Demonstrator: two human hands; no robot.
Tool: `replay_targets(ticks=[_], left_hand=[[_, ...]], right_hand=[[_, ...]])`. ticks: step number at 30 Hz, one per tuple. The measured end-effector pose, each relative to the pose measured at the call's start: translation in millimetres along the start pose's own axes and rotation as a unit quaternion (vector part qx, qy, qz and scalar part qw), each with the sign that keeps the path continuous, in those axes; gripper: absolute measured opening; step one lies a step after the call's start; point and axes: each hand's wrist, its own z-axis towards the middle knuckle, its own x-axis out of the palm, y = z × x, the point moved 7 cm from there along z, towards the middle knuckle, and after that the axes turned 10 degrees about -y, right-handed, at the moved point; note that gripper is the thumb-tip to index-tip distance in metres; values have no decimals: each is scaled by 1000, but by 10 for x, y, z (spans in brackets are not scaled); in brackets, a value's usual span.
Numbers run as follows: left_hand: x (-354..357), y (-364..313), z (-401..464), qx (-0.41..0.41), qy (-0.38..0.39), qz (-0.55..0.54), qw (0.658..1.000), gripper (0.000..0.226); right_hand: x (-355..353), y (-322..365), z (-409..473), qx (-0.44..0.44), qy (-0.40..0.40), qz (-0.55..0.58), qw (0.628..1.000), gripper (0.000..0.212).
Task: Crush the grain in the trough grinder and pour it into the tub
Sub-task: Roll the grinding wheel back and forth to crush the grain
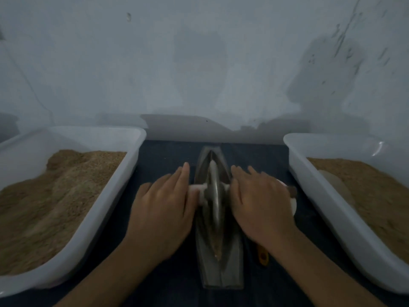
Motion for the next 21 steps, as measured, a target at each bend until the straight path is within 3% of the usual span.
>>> replay_targets(ticks=[2, 4, 8, 10, 13, 16, 21], left_hand=[[-230, -93, -289, 42, -37, -9, 998, 64], [-278, -122, -366, 62, -52, -16, 997, 66], [52, -84, 160, 9, 25, 23, 999, 68], [341, 61, 562, -52, 76, 12, 996, 64], [617, 253, 915, -103, 111, 14, 988, 52], [609, 273, 762, -91, 122, 20, 988, 62], [-3, -37, 10, 21, 29, 35, 999, 70]], right_hand=[[-255, -8, -334, -8, -70, -9, 997, 49], [-313, -53, -443, -14, -89, -30, 995, 48], [70, -108, -39, 48, 65, 26, 996, 60], [274, -150, 332, 67, 69, 16, 995, 61], [363, -115, 796, 107, 58, 4, 993, 45], [344, -43, 808, 85, 56, -2, 995, 41], [20, -63, -77, 45, 17, 37, 998, 50]])
